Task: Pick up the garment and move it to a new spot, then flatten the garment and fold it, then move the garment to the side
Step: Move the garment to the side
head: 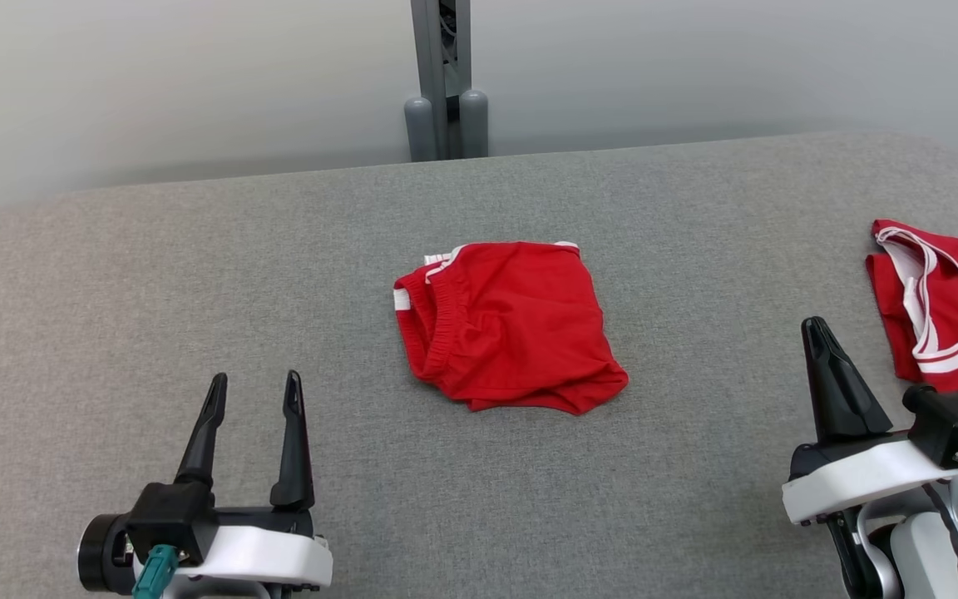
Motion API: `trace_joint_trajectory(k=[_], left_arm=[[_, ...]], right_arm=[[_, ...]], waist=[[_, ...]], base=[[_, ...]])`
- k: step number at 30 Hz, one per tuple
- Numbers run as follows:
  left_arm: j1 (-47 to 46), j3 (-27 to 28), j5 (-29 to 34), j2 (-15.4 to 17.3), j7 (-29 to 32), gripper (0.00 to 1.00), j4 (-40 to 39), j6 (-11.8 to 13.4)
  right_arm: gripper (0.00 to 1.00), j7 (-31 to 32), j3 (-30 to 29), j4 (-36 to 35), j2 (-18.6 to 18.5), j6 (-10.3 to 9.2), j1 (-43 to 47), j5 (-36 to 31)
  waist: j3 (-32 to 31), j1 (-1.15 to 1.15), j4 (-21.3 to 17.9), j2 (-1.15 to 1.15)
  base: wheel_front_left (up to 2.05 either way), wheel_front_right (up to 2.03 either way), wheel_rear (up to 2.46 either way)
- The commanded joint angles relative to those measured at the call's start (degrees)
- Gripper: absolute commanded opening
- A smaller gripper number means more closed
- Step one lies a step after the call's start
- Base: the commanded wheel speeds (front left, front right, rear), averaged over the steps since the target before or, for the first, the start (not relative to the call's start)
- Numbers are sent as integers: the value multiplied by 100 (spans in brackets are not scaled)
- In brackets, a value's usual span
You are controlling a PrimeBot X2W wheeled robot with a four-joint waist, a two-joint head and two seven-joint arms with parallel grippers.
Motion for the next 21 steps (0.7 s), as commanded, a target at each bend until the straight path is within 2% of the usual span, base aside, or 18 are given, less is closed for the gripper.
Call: trace_joint_trajectory(k=[1,2,3,4,12,15,21], left_arm=[[13,5,-24,19,-17,100,8,-13],[16,-10,-26,20,-17,100,19,-26],[13,-29,-34,19,-17,100,27,-34],[9,-44,-41,19,-17,100,35,-43],[-43,-129,-59,19,-17,100,72,-59],[-123,-178,-86,19,-17,100,99,-74],[-336,-372,-91,19,-17,100,126,-62]], right_arm=[[0,-24,-6,-24,-8,3,37,-32],[0,-24,-15,-19,-10,3,45,-34],[37,-24,-29,-13,-6,4,58,-32],[100,-24,-29,16,10,4,76,14],[100,-23,74,168,-21,3,12,224],[100,210,283,300,-37,4,-162,813],[100,1086,902,529,-411,3,-673,2142]], waist=[[-5,0,21,0],[-10,0,40,0],[-12,0,62,0],[-12,0,85,0],[94,0,283,0],[239,0,383,0],[613,0,664,0]], base=[[0,0,0],[0,0,0],[0,0,0],[0,0,0],[0,0,0],[0,0,0],[0,0,0]])
